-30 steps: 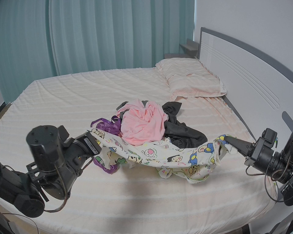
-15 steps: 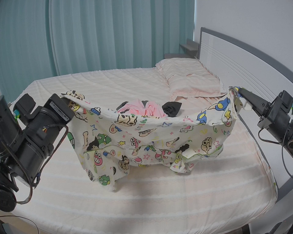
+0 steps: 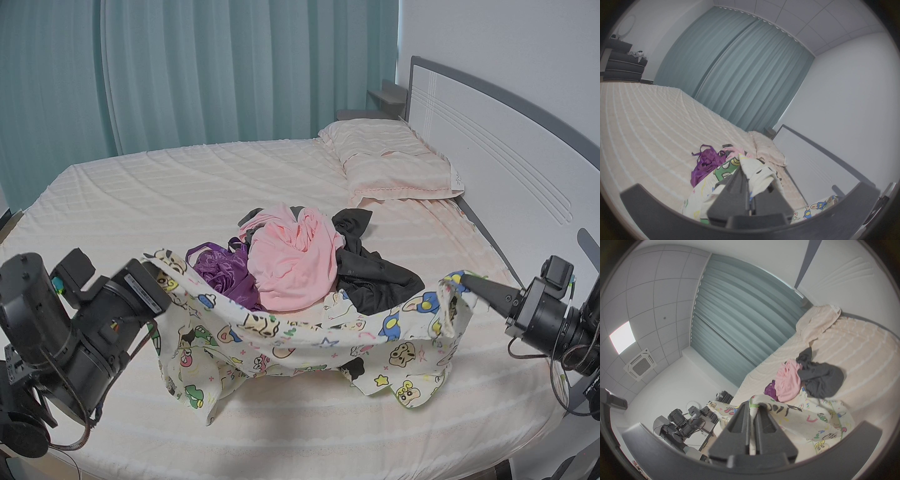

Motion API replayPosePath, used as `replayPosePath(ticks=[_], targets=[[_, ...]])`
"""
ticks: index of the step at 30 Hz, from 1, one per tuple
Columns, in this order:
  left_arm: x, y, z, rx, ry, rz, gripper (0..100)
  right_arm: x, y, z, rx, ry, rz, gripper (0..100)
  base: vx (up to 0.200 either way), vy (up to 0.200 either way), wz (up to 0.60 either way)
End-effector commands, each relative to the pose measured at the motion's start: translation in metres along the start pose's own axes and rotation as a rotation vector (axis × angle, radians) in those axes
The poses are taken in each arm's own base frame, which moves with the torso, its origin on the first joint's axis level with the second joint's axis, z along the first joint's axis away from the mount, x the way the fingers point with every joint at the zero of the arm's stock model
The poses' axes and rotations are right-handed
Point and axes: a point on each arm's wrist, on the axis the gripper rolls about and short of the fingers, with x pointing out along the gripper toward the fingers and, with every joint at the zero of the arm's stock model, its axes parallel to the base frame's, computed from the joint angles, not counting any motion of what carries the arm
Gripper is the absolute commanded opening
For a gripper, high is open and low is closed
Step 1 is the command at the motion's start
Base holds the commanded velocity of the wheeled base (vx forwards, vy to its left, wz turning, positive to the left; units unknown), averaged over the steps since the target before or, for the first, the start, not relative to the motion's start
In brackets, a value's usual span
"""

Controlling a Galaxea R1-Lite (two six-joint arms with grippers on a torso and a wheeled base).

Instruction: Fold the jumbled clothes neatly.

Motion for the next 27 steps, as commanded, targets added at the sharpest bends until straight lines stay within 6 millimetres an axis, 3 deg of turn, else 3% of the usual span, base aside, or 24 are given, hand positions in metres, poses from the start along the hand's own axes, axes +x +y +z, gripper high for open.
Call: replayPosePath(ticks=[1,4,8,17,27], targets=[[0.004,0.017,-0.041,0.091,0.146,0.07,0,0.01,0.001,-0.03,0.025,0.119,-0.012,0,0.0,0.0,0.0],[0.004,0.019,-0.054,0.103,0.193,0.081,0,0.02,-0.003,-0.044,0.015,0.142,-0.073,0,0.0,0.0,0.0],[0.003,0.019,-0.06,0.087,0.212,0.086,0,0.023,-0.007,-0.047,-0.015,0.128,-0.121,0,0.0,0.0,0.0],[-0.004,0.021,-0.07,0.06,0.254,0.085,0,0.007,0.004,-0.04,-0.025,0.089,-0.081,0,0.0,0.0,0.0],[-0.002,0.023,-0.076,0.068,0.268,0.103,0,0.01,0.006,-0.046,-0.019,0.117,-0.071,0,-0.2,0.0,0.0]])
